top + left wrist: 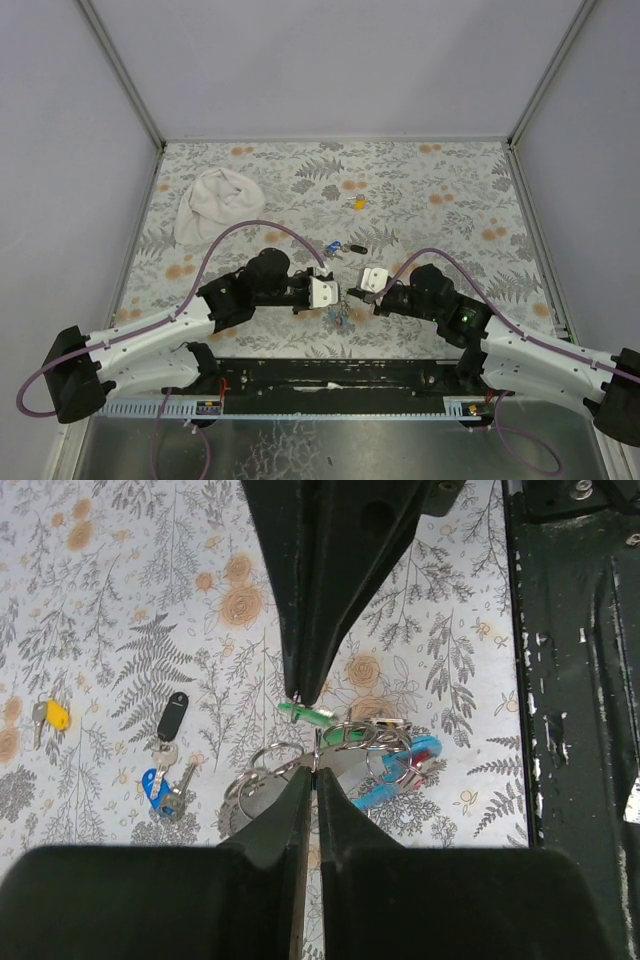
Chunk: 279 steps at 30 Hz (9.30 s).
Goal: Put the keys on the keyring
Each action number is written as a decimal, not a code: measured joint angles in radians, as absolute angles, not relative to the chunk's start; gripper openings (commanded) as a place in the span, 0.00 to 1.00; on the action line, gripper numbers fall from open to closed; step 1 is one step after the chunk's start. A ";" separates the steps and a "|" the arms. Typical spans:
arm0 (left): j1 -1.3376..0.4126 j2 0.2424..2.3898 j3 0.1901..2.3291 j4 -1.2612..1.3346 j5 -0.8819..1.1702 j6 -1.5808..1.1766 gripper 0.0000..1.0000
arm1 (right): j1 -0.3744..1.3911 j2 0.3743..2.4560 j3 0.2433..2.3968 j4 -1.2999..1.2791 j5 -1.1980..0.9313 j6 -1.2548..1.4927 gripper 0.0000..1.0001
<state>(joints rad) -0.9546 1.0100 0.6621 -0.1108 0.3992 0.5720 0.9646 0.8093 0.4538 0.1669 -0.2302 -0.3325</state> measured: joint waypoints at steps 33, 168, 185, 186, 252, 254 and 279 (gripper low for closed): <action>-0.969 1.003 0.650 -0.099 0.382 0.574 0.00 | 0.978 0.771 0.441 0.139 -0.256 -0.412 0.00; -0.942 1.062 0.580 0.035 0.449 0.476 0.00 | 1.030 0.779 0.570 -0.019 -0.234 -0.445 0.27; -0.868 0.992 0.519 0.119 0.553 0.434 0.00 | 1.032 0.853 0.502 0.054 -0.200 -0.453 0.25; -0.868 0.989 0.519 0.120 0.557 0.434 0.00 | 1.032 0.853 0.497 0.063 -0.200 -0.453 0.25; -0.879 1.053 0.582 0.045 0.587 0.453 0.00 | 1.032 0.860 0.504 0.057 -0.227 -0.463 0.00; -0.882 1.054 0.585 0.041 0.583 0.458 0.00 | 1.032 0.860 0.505 0.056 -0.225 -0.463 0.00; -0.897 1.072 0.627 0.001 0.480 0.367 0.00 | 1.032 0.897 0.557 0.005 -0.199 -0.484 0.00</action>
